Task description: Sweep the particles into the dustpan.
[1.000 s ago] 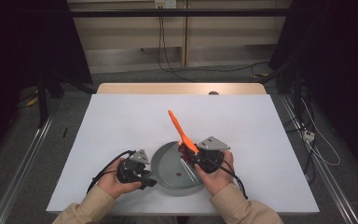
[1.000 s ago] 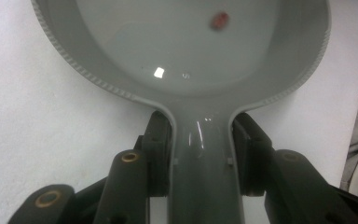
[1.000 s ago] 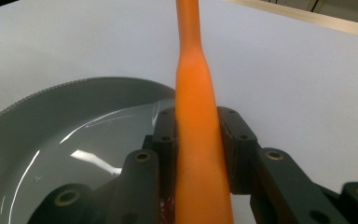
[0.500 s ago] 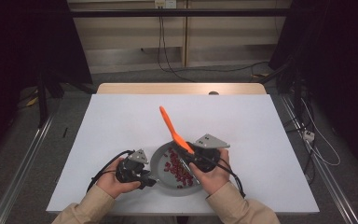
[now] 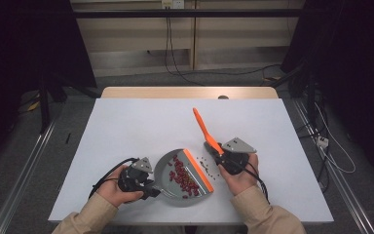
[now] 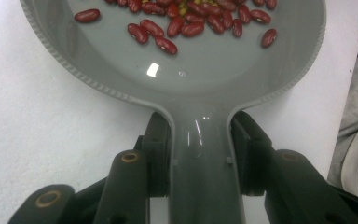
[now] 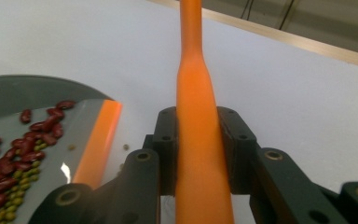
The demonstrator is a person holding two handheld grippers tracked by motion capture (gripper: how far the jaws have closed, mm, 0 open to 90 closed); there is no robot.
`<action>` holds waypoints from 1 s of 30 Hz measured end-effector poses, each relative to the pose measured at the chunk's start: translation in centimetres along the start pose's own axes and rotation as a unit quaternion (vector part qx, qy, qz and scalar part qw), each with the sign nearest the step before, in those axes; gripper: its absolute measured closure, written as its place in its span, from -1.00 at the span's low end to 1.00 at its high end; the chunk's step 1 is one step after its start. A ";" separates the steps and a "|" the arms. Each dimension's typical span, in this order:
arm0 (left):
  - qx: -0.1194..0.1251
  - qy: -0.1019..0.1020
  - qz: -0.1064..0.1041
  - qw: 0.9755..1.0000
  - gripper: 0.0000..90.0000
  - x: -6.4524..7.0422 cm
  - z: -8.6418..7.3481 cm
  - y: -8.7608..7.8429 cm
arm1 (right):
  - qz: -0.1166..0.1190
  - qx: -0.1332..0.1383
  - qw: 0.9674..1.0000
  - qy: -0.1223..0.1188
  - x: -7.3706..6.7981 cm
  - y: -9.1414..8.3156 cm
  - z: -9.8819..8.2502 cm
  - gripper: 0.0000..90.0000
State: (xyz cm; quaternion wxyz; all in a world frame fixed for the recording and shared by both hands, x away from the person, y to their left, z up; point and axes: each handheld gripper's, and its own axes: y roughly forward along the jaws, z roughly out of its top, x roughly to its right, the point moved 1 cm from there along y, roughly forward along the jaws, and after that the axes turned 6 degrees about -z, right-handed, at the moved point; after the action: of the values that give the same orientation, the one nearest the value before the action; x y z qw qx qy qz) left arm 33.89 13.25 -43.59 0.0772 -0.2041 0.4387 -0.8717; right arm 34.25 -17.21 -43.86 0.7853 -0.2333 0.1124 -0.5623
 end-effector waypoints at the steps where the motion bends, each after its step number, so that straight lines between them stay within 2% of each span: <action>1: 0.003 -0.005 0.003 1.000 0.40 0.0 0.0 0.1 | 0.005 -0.001 1.000 -0.001 -0.4 -0.1 -0.1 0.58; 5: 0.003 -0.010 0.005 1.000 0.40 0.1 0.3 0.4 | 0.021 -0.004 1.000 -0.006 -2.3 -0.4 -0.1 0.58; 7: 0.007 -0.015 0.006 1.000 0.40 0.1 0.4 0.5 | 0.035 -0.003 0.999 0.005 -3.2 -0.4 0.0 0.58; 10: 0.007 -0.016 0.006 1.000 0.40 0.0 0.5 0.4 | 0.037 0.001 0.999 -0.008 -4.5 -0.4 0.2 0.58; 12: 0.006 -0.017 0.005 1.000 0.40 0.0 0.5 0.4 | 0.037 0.007 0.999 -0.011 -4.9 -0.3 0.4 0.58; 19: 0.007 -0.014 0.005 1.000 0.40 0.0 0.4 0.3 | 0.075 0.022 0.997 0.003 -6.4 -0.5 1.3 0.58; 21: 0.009 -0.017 0.004 1.000 0.40 -0.1 0.3 0.3 | 0.079 0.025 0.997 0.008 -6.2 -0.4 1.4 0.58; 25: 0.010 -0.018 0.003 1.000 0.40 -0.2 0.2 0.2 | 0.064 0.035 0.997 0.025 -4.2 -0.5 1.9 0.58; 26: 0.008 -0.017 0.005 1.000 0.40 -0.2 0.2 0.2 | 0.058 0.037 0.997 0.032 -3.7 -0.4 2.0 0.58; 30: 0.008 -0.018 0.005 1.000 0.40 -0.2 0.2 0.1 | 0.025 0.035 0.999 0.034 -1.5 0.2 1.8 0.58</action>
State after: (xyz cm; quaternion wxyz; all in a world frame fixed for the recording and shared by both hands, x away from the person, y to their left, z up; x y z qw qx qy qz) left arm 34.12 13.09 -43.65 0.0910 -0.2167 0.4316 -0.8709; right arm 34.67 -15.34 -42.56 0.8023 -0.1839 0.1251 -0.5539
